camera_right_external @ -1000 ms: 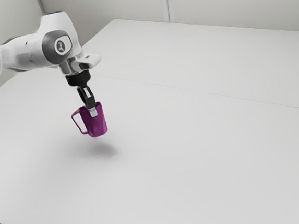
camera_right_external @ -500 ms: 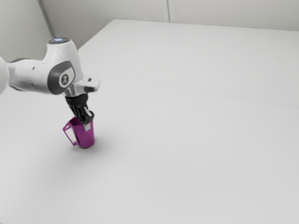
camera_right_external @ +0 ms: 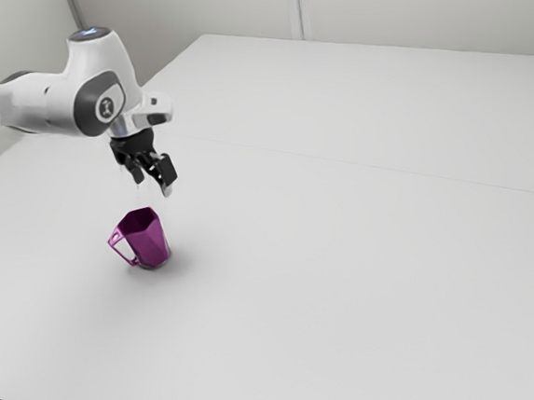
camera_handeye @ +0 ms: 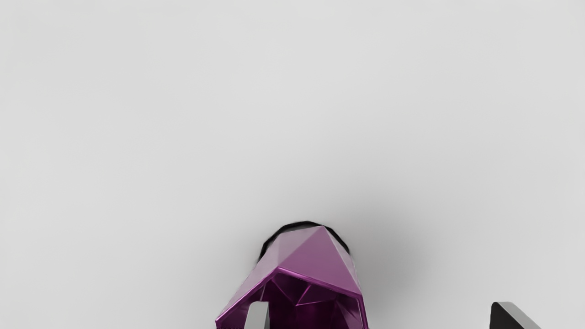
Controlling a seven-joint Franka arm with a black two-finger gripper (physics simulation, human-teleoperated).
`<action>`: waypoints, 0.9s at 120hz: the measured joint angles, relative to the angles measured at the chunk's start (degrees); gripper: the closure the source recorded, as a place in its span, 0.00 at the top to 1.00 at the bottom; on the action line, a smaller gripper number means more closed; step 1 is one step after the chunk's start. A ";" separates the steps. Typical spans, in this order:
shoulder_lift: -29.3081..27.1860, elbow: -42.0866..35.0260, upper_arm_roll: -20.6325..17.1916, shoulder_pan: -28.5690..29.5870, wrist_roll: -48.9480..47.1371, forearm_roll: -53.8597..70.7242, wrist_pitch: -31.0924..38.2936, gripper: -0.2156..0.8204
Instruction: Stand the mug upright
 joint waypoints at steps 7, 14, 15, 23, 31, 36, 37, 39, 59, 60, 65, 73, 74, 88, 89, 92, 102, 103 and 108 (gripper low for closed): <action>1.51 5.06 0.05 -0.12 -0.53 -1.00 -3.29 0.73; 3.66 11.60 0.07 -0.16 -1.04 -1.78 -7.31 0.74; 3.93 12.50 0.09 -0.17 -1.11 -1.86 -7.90 0.74; 5.44 18.99 0.12 -0.14 -1.64 -2.32 -12.07 0.76; 5.87 24.08 0.15 -0.20 -2.10 -2.48 -15.83 0.77; 5.91 26.45 0.21 -0.46 -2.37 -2.49 -17.96 0.77; 5.92 26.91 0.22 -0.54 -2.42 -2.51 -18.37 0.77; 5.94 27.66 0.23 -0.68 -2.51 -2.55 -19.15 0.77; 5.76 32.45 0.18 -1.56 -3.36 -2.76 -25.53 0.78; 5.73 32.55 0.17 -1.60 -3.40 -2.75 -25.78 0.78; 5.59 32.89 0.19 -1.78 -3.57 -2.69 -26.99 0.79; 5.34 33.10 0.23 -1.93 -3.79 -2.62 -28.47 0.79; 5.33 33.11 0.22 -1.93 -3.82 -2.61 -28.63 0.79; 5.26 33.15 0.27 -2.06 -4.15 -2.76 -30.20 0.79; 5.27 33.14 0.28 -2.06 -4.17 -2.77 -30.28 0.79; 5.30 33.13 0.30 -2.05 -4.23 -2.80 -30.49 0.79; 5.38 33.12 0.34 -1.95 -4.45 -2.87 -30.99 0.79; 5.39 33.11 0.34 -1.95 -4.47 -2.87 -31.03 0.79; 5.40 33.13 0.35 -1.94 -4.57 -2.89 -31.18 0.79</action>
